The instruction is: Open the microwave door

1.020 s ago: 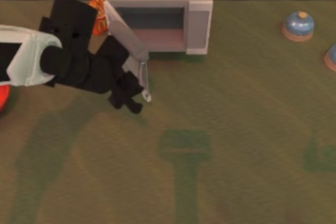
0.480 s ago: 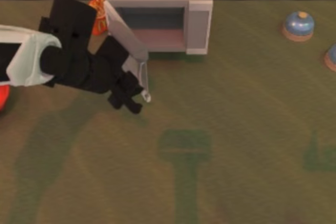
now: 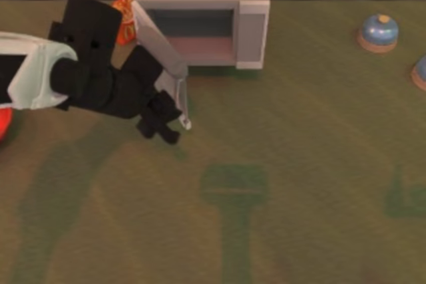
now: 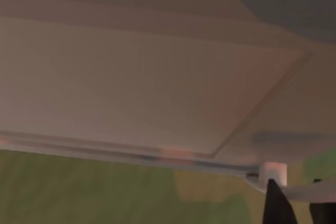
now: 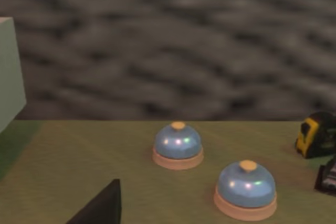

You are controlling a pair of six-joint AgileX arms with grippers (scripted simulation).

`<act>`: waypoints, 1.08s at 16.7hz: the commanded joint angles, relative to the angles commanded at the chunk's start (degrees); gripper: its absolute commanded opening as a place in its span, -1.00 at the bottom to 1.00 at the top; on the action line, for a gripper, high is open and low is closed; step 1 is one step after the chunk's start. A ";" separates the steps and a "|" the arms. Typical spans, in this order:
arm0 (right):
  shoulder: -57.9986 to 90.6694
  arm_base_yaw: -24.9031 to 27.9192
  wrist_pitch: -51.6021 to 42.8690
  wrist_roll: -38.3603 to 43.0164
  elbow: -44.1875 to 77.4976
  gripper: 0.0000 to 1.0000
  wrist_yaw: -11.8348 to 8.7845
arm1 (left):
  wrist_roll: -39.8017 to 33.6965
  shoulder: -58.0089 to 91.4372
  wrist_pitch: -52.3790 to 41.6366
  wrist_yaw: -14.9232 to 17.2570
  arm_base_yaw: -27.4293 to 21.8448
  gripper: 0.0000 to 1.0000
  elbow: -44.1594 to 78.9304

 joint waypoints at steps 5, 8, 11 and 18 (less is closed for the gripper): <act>0.00 0.00 0.00 0.00 0.00 1.00 0.00 | 0.43 0.11 -0.44 0.69 -0.04 -1.00 -0.23; 0.00 0.00 0.00 0.00 0.00 1.00 0.00 | 2.57 0.02 -1.31 1.83 0.93 -1.00 0.08; 0.00 0.00 0.00 0.00 0.00 1.00 0.00 | 4.93 -0.11 -2.29 3.09 1.98 -1.00 0.33; 0.00 0.00 0.00 0.00 0.00 1.00 0.00 | 5.54 -0.06 -2.65 3.42 2.27 -1.00 0.31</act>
